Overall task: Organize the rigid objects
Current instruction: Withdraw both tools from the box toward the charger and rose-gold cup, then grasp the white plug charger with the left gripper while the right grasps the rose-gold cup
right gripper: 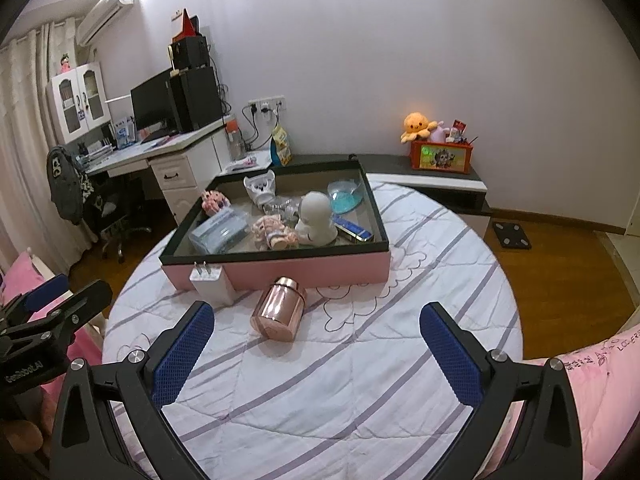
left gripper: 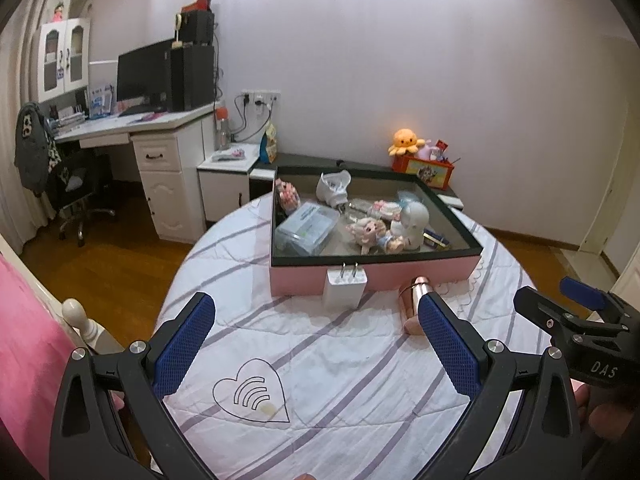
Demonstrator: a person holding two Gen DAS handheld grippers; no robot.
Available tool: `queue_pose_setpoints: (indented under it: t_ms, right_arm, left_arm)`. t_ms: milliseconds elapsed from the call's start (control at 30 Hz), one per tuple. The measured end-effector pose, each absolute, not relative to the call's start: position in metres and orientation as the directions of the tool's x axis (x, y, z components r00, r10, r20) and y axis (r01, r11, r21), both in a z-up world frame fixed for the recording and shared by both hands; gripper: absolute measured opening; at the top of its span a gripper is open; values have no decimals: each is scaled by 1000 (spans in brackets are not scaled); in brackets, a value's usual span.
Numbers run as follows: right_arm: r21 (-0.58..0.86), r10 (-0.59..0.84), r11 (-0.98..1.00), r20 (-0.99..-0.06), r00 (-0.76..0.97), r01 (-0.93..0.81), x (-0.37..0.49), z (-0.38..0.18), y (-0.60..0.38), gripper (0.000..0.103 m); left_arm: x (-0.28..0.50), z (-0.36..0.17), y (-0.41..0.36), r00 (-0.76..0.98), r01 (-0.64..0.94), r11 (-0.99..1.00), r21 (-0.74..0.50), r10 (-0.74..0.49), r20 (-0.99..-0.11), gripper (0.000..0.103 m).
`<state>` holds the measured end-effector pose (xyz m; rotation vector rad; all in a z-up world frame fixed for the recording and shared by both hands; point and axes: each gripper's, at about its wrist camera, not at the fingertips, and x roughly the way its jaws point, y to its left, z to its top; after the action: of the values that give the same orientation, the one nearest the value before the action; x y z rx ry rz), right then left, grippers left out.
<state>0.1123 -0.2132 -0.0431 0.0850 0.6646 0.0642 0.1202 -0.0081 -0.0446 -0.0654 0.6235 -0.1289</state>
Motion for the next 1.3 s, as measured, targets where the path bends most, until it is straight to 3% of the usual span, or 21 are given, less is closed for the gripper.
queue_pose_setpoints:
  t_ms: [333,800,900,933,1000,1100,1133,1300]
  right_arm:
    - [106,117,993,-692,712,-60,145,-79,-207,103]
    - [146,130,989,-729,672,-33,176,-101,-222,103]
    - [148,129,989,-738,662,-27,181,-106,-224,103]
    - [151,132,988,-740,659,-28,183,-108,-224,103]
    - [155,140,987,-744,654,-34,186,-111,-223,103]
    - [158,150,986,-746,649,-45,191,-113,-219,103]
    - [159,154,986,-747,647,-50,193,-114,-216,103]
    - [153,168,985,-751,638,-80,203,-119,-202,103]
  left_arm:
    - [157,-90,-17,734,82,992,-93,-123,-668,103]
    - [226,-135,-45,674,78,992,-95,-123,-728,102]
    - [237,-141,-48,659,90,989,-117,-147,-738,92]
    - [239,-143,-49,650,95,987,-127,-158,-743,79]
    - [243,-147,-47,639,92,985,-145,-170,-750,75]
    - [242,-149,-40,638,105,979,-172,-199,-744,57]
    - [241,-149,-39,637,115,978,-171,-205,-743,45]
    - [238,-148,-32,639,121,981,-153,-195,-744,43]
